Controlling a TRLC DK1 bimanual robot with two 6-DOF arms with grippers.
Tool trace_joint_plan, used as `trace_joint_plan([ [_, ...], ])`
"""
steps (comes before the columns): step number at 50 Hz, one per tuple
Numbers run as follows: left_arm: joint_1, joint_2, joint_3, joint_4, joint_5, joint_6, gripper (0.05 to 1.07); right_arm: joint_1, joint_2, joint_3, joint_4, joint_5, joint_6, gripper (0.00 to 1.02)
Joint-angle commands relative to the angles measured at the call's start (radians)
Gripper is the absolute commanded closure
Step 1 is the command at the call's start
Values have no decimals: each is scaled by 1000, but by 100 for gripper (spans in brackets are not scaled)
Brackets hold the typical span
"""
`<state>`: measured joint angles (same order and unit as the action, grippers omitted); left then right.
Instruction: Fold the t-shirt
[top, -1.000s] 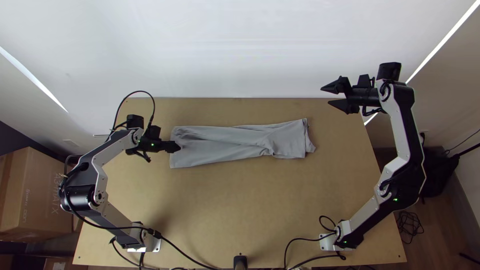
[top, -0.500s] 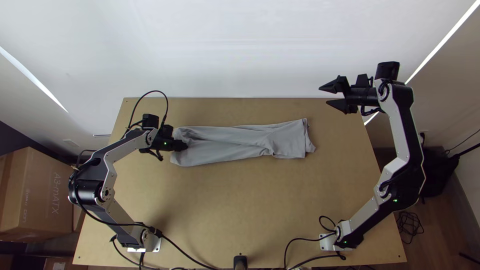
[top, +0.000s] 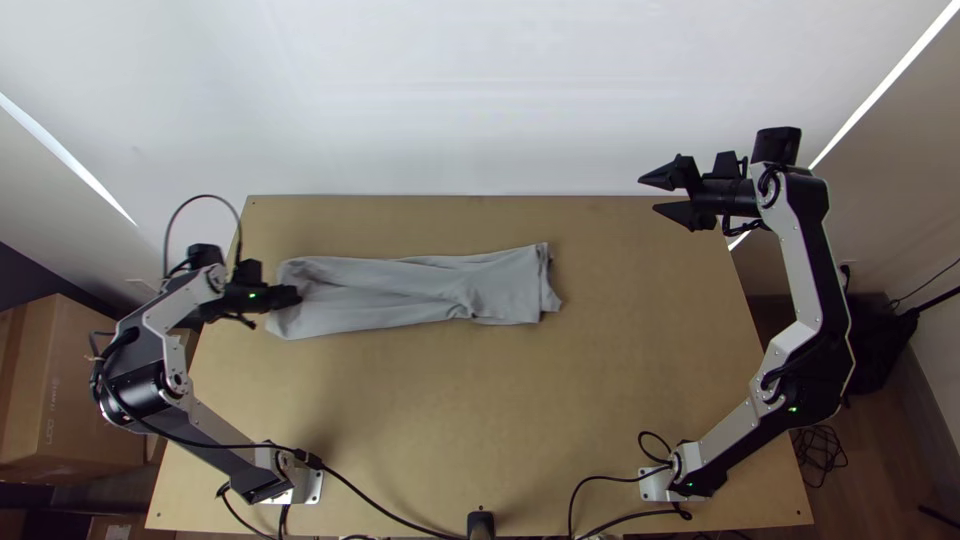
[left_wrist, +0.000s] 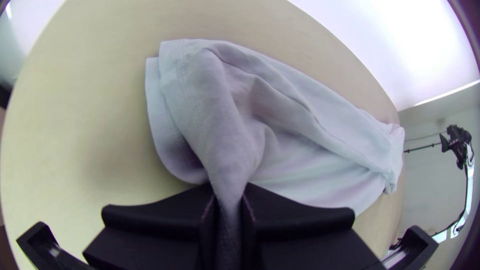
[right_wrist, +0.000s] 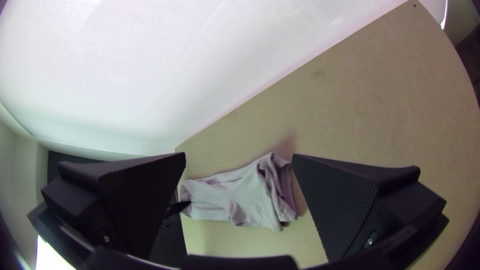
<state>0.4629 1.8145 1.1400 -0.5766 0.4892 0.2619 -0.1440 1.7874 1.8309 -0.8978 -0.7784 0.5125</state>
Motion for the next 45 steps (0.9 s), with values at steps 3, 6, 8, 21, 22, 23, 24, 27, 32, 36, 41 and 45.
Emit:
trace_joint_plan([
  [3, 129, -18, 81, -124, -6, 129, 105, 7, -25, -39, 16, -10, 4, 5],
  [6, 151, -30, 112, -192, 5, 155, 105, 7, -25, -41, 16, -10, 4, 5],
  [8, 152, -49, 125, -227, 8, 158, 105, 9, -25, -41, 16, -10, 4, 5],
  [21, -72, -231, 173, -305, 25, 23, 105, 23, -31, -62, 25, -10, 4, 5],
  [22, -99, -241, 179, -305, 25, 7, 105, 23, -33, -64, 25, -10, 4, 5],
  [23, -127, -248, 185, -305, 25, -13, 105, 24, -34, -64, 25, -10, 6, 5],
  [24, -162, -257, 198, -307, 25, -36, 105, 24, -36, -65, 25, -10, 6, 5],
  [27, -245, -265, 228, -309, 25, -90, 105, 24, -43, -68, 27, -10, 6, 5],
  [32, -377, -253, 290, -315, 20, -156, 105, 24, -52, -73, 27, -9, 9, 5],
  [36, -471, -219, 343, -315, 2, -202, 105, 23, -62, -79, 27, -9, 9, 4],
  [41, -564, -169, 415, -316, -18, -256, 105, 20, -79, -88, 27, -7, 12, 4],
  [45, -621, -130, 469, -316, -23, -289, 105, 14, -94, -99, 27, -7, 12, 4],
])
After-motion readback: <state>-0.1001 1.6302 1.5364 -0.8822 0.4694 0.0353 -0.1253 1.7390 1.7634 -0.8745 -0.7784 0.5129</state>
